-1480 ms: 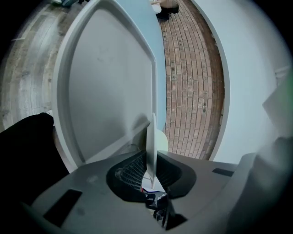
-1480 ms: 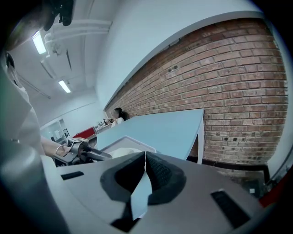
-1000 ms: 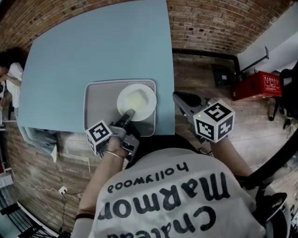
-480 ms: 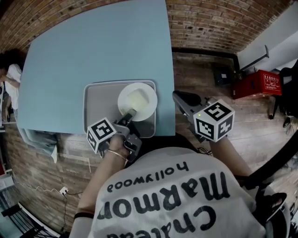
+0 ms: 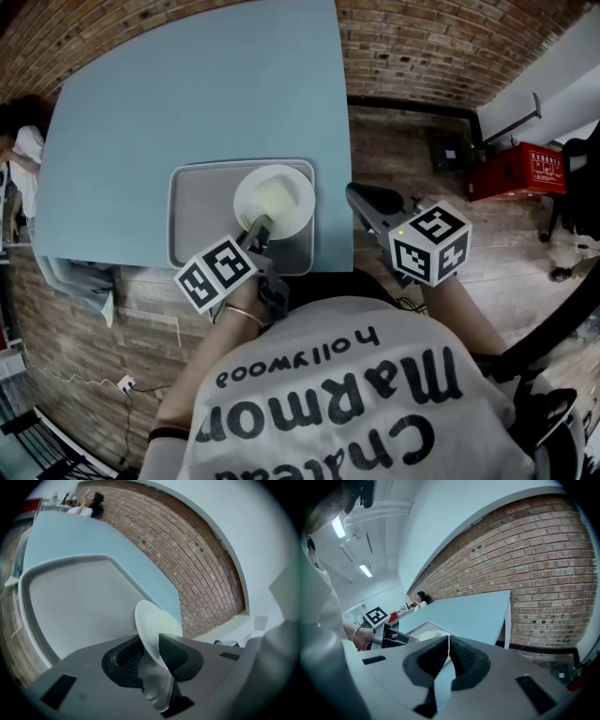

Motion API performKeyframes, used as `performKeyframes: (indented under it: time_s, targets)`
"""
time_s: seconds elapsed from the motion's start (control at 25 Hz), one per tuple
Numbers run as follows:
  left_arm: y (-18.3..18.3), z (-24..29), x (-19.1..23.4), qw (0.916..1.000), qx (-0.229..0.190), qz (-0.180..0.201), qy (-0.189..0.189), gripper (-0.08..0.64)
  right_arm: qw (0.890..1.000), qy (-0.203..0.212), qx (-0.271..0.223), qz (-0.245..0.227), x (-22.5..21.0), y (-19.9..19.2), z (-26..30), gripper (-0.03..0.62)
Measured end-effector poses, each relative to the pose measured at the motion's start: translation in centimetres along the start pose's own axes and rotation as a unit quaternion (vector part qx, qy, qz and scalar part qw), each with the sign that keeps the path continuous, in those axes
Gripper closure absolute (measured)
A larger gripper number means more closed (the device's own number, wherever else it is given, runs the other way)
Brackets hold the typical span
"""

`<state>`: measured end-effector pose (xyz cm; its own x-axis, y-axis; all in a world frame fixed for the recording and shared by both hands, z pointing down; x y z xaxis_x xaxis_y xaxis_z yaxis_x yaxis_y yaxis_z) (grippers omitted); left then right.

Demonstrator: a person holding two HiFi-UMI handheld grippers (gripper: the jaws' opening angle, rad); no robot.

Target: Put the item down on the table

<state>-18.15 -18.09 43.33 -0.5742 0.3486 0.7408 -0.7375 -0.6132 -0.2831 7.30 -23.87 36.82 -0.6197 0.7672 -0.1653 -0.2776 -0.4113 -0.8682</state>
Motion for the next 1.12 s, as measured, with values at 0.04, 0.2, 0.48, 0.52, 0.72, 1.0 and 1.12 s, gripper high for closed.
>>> performKeyframes:
  time_s: [0.04, 0.2, 0.48, 0.52, 0.72, 1.0, 1.12]
  targets:
    - [0.1, -0.1, -0.2, 0.9995, -0.008, 0.029, 0.008, 0.474, 1.000, 0.000, 0.000, 0.000, 0.0, 0.0, 0.0, 0.581]
    - [0.3, -0.5, -0.5, 0.9916, -0.031, 0.121, 0.035, 0.456, 1.000, 0.001, -0.002, 0.000, -0.1, 0.0, -0.3, 0.581]
    - [0.3, -0.5, -1.1, 0.9681, -0.047, 0.242, 0.048, 0.445, 1.000, 0.004, -0.003, -0.003, 0.3, 0.0, -0.3, 0.581]
    - [0.3, -0.5, -1.2, 0.9653, -0.047, 0.252, 0.049, 0.442, 1.000, 0.005, -0.003, -0.004, 0.4, 0.1, -0.2, 0.581]
    - [0.6, -0.5, -1.1, 0.9515, -0.051, 0.299, 0.055, 0.425, 1.000, 0.005, -0.003, -0.003, 0.4, 0.2, -0.2, 0.581]
    - [0.7, 0.0, -0.4, 0.9229, -0.036, 0.374, 0.082, 0.367, 1.000, 0.004, 0.000, 0.000, 0.3, -0.1, -0.3, 0.581]
    - [0.4, 0.2, -0.1, 0.9145, -0.035, 0.394, 0.087, 0.362, 1.000, 0.004, 0.001, 0.000, 0.3, -0.3, -0.3, 0.580]
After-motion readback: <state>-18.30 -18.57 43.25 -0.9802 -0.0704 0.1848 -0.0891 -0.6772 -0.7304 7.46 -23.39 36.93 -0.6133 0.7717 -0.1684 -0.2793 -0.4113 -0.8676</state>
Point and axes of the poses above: the fingertips, and each gripper's own axes: z forward along the fingers, x to its left, y out of its top, the point moved 9 cm from there along -z, backward along the fingers, and after that the axes turned 9 degrees about -z, right-handed, at the moved point
